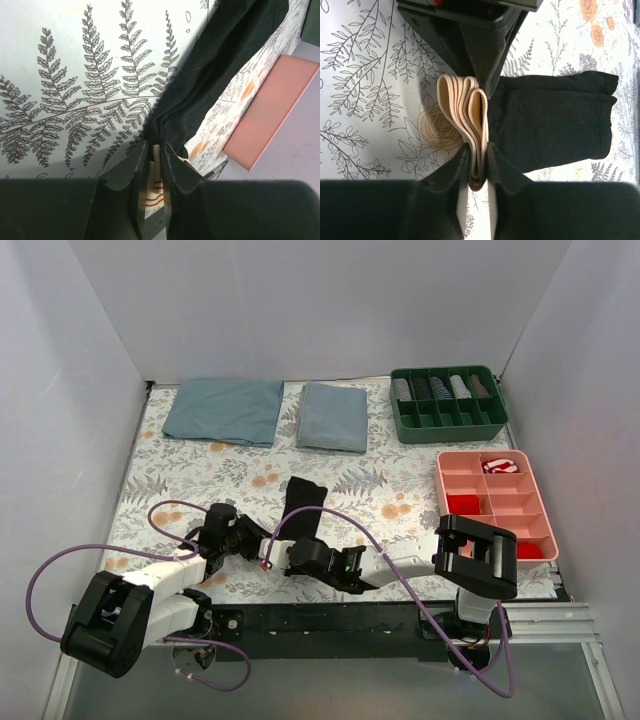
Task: Roll the underwear
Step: Roll the underwear to the center of the board.
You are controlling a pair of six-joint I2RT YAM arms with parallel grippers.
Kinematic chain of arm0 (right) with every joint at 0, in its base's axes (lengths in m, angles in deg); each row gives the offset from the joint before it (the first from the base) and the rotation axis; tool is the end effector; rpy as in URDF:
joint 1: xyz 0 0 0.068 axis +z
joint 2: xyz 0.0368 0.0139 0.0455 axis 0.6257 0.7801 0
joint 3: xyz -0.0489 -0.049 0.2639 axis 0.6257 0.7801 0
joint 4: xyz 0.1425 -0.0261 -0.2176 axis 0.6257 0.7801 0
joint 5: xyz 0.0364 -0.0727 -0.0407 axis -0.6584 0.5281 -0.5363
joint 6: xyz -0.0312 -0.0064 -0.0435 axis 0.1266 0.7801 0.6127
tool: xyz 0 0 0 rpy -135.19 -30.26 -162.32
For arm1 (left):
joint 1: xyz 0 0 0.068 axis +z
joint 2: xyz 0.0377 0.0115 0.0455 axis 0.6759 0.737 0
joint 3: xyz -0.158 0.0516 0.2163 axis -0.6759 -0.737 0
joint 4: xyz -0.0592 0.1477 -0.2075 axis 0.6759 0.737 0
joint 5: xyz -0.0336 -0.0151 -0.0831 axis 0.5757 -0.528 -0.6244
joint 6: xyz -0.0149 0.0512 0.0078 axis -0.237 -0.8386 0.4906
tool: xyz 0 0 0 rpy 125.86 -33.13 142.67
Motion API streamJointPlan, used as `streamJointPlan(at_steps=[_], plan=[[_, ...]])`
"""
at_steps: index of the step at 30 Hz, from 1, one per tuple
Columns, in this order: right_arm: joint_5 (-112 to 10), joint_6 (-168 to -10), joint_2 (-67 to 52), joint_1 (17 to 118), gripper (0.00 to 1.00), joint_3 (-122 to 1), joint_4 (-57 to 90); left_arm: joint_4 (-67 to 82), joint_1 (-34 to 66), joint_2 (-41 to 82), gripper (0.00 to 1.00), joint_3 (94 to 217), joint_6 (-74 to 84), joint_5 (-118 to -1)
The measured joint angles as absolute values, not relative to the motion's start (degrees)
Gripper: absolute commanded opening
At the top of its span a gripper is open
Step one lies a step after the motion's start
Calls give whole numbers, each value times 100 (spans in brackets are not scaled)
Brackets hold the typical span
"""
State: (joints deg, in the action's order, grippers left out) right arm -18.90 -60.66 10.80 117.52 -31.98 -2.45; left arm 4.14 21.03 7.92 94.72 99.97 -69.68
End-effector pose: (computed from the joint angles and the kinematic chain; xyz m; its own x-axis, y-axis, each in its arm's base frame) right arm 0.0823 0.3383 0.1580 0.2042 -0.6992 -0.6852 -0.8069 0.2761 -0.5222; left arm 0.1578 -0.0741 0.1163 -0.3351 -0.8427 0.4213 -0.8010 0.0193 -0.5984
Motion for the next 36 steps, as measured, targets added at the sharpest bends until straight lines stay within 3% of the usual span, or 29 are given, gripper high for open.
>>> streamJointPlan(at_steps=[4,7,15,18,36], plan=[[-1898,-6121,1097,11752,1,-3198,-252,417,2103,792,7,9472,9994,-6955],[-1964,-6186,1102,11752,1,-3198,-243,419,2103,790,10,9472,9981,-6938],[-2628,-6652,1049,11524,1,-3198,-201,710,2105,547,36,9553,9813,-6778],[-3240,-6967,900,11225,1,-3198,-151,893,2105,289,41,9621,9717,-6647],[-7227,-8674,1058,9256,1,-3176,-416,1641,2138,-603,48,9782,9468,-6000]])
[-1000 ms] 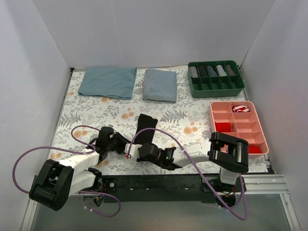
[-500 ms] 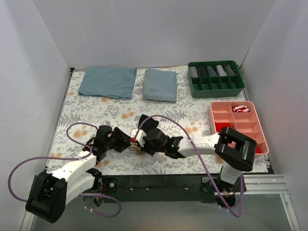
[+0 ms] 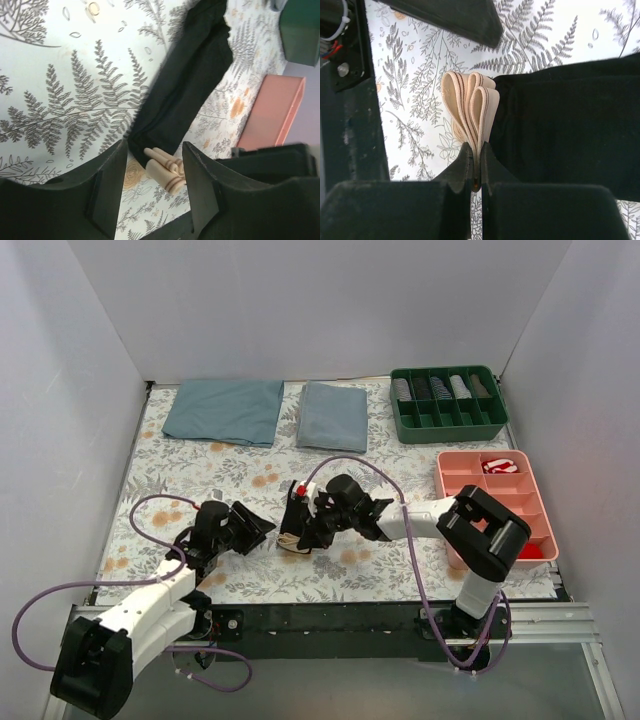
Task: Roll the underwear
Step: Roll the underwear to the center of the board.
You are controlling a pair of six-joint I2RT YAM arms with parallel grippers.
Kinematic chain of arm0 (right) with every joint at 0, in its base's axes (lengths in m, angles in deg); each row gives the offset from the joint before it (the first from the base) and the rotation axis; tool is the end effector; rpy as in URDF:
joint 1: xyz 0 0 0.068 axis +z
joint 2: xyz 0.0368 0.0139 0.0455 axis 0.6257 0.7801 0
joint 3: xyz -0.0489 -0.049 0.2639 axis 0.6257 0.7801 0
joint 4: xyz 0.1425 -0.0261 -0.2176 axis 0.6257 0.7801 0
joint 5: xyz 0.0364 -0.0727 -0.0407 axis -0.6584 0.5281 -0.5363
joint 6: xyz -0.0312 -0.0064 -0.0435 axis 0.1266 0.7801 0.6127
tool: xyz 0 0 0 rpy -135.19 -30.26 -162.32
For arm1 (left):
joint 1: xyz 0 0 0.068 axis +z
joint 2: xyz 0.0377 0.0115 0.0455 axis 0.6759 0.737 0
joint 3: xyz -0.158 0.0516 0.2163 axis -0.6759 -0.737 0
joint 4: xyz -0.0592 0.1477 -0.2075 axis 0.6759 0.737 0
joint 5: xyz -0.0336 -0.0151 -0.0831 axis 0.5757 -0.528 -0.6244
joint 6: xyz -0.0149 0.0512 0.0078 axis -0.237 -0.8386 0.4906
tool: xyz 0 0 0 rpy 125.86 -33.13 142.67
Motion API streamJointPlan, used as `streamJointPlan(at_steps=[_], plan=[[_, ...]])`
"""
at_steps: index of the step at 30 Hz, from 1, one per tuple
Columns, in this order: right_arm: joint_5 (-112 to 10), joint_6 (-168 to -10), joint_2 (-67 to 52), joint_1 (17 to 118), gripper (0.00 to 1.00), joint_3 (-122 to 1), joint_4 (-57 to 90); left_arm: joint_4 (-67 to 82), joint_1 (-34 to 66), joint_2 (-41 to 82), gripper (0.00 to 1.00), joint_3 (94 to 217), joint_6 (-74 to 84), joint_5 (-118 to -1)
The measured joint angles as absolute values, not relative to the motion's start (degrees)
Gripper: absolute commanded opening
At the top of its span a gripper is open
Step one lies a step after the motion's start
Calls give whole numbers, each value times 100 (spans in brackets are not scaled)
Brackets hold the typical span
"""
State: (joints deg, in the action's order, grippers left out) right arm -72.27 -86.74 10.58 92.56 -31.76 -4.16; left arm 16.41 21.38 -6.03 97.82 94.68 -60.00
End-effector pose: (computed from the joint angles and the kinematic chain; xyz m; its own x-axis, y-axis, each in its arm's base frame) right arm 0.1914 0.2907 0.1614 -0.3863 -0.4148 -0.8238 -0.9211 0.2203 0.3210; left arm 0.1517 -0.0644 0.1512 -0.3319 -0.9092 0.2513 -0.6953 0.0558 -0.7166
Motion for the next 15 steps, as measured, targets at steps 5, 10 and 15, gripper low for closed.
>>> streamJointPlan(at_steps=[5,10,15], plan=[[-8029,-8993,1512,8880,1,-3419,-392,1431,2138,-1097,52,9616,9398,-5970],[-8451,-9163,1864,8690,1,-3814,-204,849,2138,-1630,51,9024,9264,-6157],[-8591,-9316,2262,8582,1,-4361,264,272,2138,-1781,50,8589,9085,-6516]])
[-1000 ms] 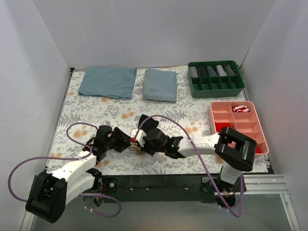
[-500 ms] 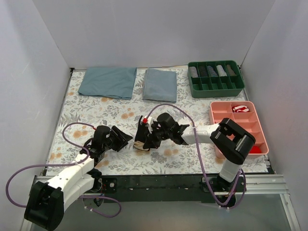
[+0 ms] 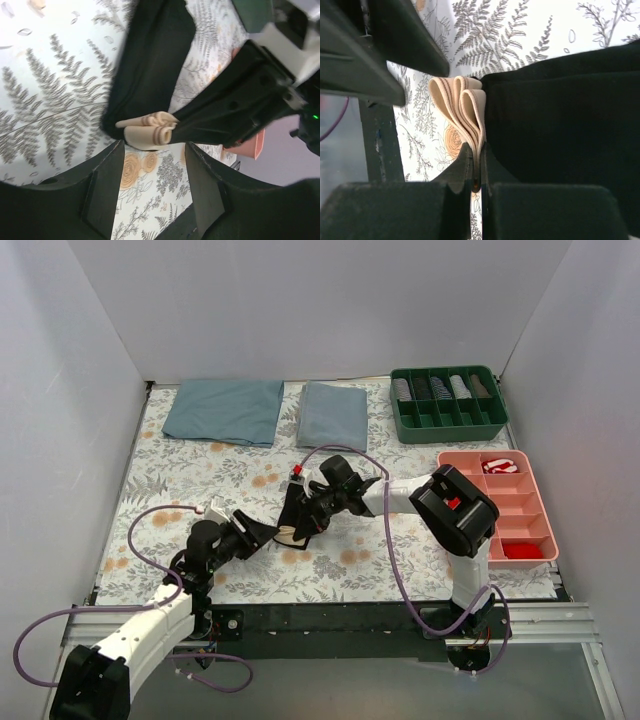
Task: Roll the underwear
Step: Roll the underwear to the center of the board.
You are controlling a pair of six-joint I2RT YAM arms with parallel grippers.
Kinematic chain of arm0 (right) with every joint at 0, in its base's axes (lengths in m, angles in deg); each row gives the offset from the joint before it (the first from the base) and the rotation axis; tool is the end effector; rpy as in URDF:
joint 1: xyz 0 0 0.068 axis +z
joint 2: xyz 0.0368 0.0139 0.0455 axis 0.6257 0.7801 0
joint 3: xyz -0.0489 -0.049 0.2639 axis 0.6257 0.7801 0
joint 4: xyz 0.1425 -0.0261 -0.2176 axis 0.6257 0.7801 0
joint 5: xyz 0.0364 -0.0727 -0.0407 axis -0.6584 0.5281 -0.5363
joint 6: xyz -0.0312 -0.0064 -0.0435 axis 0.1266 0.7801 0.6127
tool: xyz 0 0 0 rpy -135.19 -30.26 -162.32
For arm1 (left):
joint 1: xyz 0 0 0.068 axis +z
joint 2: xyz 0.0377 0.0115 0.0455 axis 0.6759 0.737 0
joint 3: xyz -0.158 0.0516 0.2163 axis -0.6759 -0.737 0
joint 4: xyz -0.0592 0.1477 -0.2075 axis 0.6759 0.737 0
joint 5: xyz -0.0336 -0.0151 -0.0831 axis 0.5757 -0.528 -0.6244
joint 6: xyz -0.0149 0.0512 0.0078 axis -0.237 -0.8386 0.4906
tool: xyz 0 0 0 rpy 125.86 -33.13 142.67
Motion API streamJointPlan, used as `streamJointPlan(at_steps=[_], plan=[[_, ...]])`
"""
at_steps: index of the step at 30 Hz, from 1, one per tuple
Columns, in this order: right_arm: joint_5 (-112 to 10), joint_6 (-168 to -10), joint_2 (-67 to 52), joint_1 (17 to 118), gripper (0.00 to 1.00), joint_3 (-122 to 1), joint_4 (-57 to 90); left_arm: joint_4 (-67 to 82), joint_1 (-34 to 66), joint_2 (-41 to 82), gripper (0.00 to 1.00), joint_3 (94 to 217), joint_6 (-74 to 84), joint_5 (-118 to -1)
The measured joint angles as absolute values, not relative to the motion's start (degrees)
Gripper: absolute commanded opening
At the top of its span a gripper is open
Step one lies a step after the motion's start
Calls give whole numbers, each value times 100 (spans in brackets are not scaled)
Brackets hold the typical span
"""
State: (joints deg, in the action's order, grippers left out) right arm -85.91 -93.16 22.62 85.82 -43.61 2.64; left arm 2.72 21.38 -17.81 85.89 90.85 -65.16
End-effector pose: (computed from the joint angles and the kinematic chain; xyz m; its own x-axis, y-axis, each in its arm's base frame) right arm 0.2475 0.3014 0.1391 -0.5909 -0.4324 -0.6810 -0.7998 0.2039 0.5645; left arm 0.1289 -0.0589 0.1326 -0.4871 -0.8421 0.2317 -0.5034 0.0539 -0.8624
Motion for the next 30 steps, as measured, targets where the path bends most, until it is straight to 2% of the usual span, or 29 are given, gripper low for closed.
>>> streamJointPlan(at_steps=[17,20,23,30], plan=[[-9127,-10066,2927,8294,2,-4923,811,-866,2138,-1398,43,8587,8233,-6957],[-9140,-10066,2935,8294,2,-4942,839,-895,2138,-1293,53,8587,8163,-6975],[-9140,-10062,2938,8294,3,-4971,887,-906,2138,-882,59,8589,8062,-6957],[-9120,-10011,2938,8294,3,-5019,1018,-796,2142,103,63,8924,7820,-6971]])
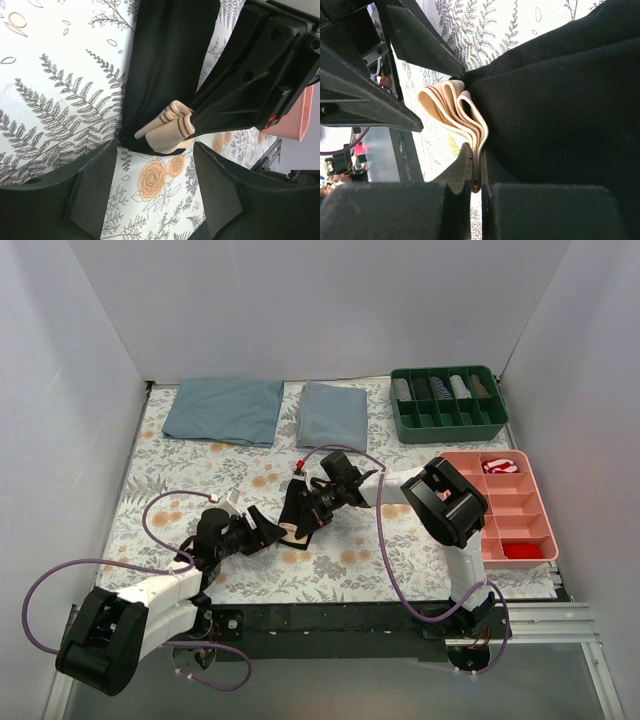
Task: Roll the underwear
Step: Roll the underwear to the center of the board.
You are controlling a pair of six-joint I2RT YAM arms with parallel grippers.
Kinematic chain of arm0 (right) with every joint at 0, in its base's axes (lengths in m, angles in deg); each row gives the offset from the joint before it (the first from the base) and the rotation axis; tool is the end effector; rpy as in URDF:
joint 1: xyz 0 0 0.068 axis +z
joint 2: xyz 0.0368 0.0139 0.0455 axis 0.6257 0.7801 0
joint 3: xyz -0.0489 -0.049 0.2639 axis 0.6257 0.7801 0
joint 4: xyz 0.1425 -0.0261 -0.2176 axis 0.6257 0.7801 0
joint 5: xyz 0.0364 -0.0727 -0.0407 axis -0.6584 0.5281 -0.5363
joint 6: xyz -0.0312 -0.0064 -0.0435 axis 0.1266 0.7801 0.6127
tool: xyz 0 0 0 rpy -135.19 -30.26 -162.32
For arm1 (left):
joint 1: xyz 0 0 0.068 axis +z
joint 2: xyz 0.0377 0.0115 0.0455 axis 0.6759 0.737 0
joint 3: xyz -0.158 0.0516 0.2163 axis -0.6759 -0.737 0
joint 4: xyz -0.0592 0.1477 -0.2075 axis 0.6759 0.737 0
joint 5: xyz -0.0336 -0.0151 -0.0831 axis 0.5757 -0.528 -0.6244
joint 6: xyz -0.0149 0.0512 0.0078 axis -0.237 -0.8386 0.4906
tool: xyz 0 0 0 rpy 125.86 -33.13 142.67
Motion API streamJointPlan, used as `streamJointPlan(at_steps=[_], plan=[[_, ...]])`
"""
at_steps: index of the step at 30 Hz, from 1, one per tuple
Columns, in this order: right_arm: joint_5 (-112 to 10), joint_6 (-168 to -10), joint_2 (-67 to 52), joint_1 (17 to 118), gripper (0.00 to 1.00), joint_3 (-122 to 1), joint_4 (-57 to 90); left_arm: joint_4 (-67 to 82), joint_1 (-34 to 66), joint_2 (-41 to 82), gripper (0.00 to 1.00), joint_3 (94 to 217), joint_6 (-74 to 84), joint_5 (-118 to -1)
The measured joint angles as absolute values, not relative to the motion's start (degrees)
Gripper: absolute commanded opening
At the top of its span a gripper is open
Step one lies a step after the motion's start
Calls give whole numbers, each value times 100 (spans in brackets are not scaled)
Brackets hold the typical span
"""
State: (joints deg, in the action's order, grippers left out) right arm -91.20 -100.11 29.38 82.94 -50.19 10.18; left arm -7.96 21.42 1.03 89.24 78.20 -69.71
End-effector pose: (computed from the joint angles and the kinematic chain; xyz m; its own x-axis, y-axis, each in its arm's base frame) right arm 0.2730 0.3021 0.1175 -0.7522 -0.4456 -0.4854 -0.6318 0.2787 0.7233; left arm 0.1512 -0.0704 0.1248 -0.6329 -0.7678 0.0991 -0.4486 0.2594 -0.8552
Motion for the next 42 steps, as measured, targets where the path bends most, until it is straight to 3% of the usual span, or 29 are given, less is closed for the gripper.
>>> streamJointPlan(at_steps=[3,19,32,42], plan=[[-9122,-9994,2938,8294,4,-5021,1047,-862,2142,280,63,8996,7791,-6986],[-9166,-9882,2938,8268,6,-5051,1143,-866,2142,1152,37,9444,7879,-6778],[-8772,-9823,2457,8287,42,-4549,926,-847,2135,1898,33,9907,8010,-6857],[-6532,-9159,1023,9037,46,-3718,1062,-869,2133,2304,36,10211,7933,-7021]])
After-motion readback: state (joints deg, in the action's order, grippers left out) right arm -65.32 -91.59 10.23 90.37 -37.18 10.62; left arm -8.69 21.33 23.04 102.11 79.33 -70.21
